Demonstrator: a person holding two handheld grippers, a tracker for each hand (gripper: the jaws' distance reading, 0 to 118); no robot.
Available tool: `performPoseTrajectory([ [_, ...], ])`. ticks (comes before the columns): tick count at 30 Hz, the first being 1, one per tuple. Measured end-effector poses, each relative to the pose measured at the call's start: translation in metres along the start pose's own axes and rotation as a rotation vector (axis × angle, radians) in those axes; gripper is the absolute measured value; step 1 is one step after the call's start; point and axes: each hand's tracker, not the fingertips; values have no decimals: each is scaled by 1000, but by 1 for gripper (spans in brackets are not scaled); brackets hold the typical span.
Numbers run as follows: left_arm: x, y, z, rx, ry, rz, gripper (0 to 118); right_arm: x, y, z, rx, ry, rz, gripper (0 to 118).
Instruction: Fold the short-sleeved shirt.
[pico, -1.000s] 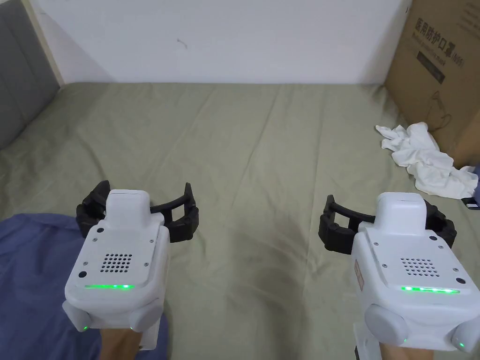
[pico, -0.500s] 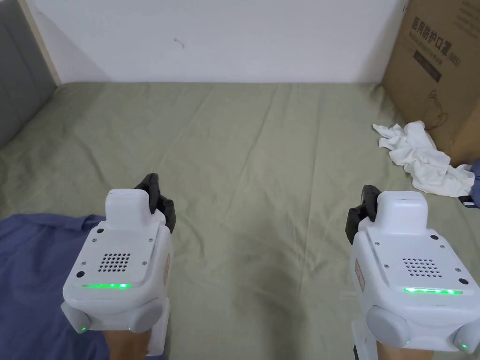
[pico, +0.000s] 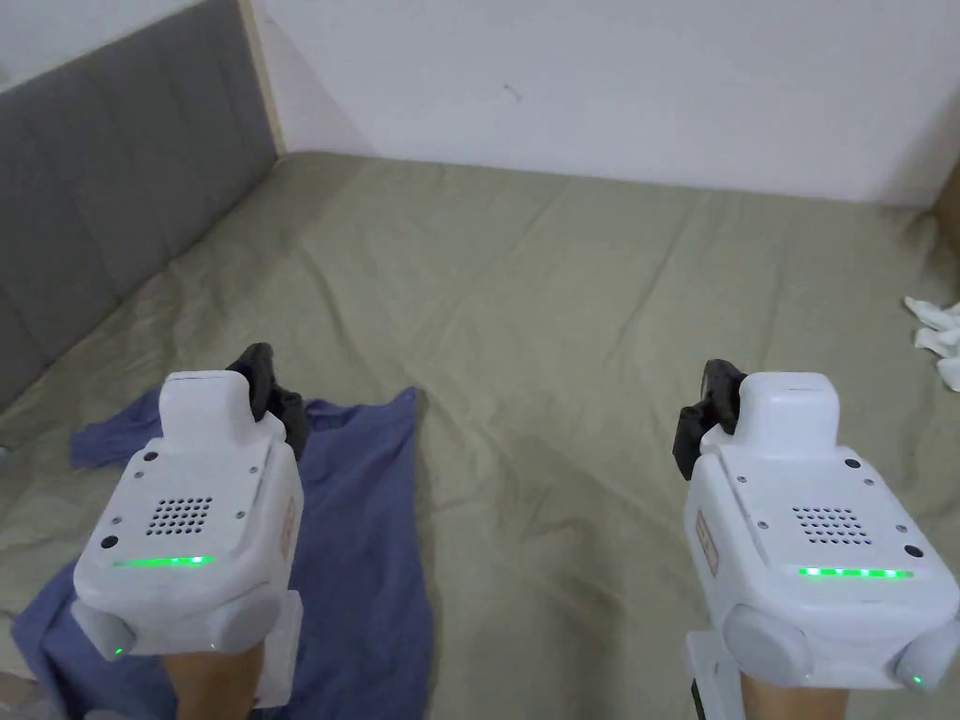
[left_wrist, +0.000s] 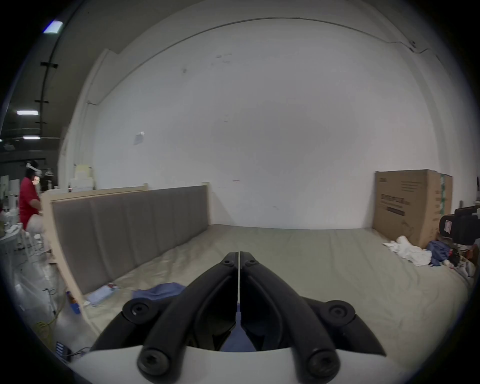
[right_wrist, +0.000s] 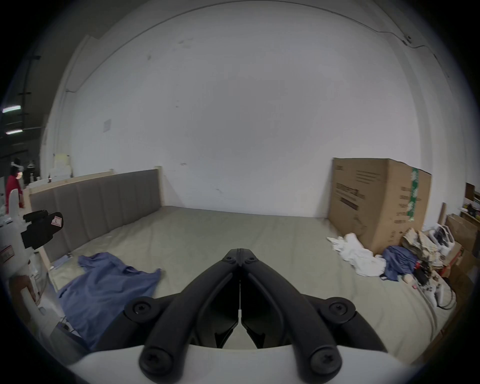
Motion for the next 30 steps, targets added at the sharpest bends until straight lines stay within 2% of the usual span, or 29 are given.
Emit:
performPoseTrajectory([
  [9,-104,-1,26,-38,197,-29,4,-87,5,-14,12,198,-4,3],
  [15,-136,-3,34,-65,250,-38,4,-120,2,-14,1,270,2,3],
  [21,-145,-9,26,-109,243,-24,4,-122,0,-13,-3,281,9,3],
  [30,-120,-30,-28,-313,57,-16,4,-88,-1,-24,-18,206,14,3],
])
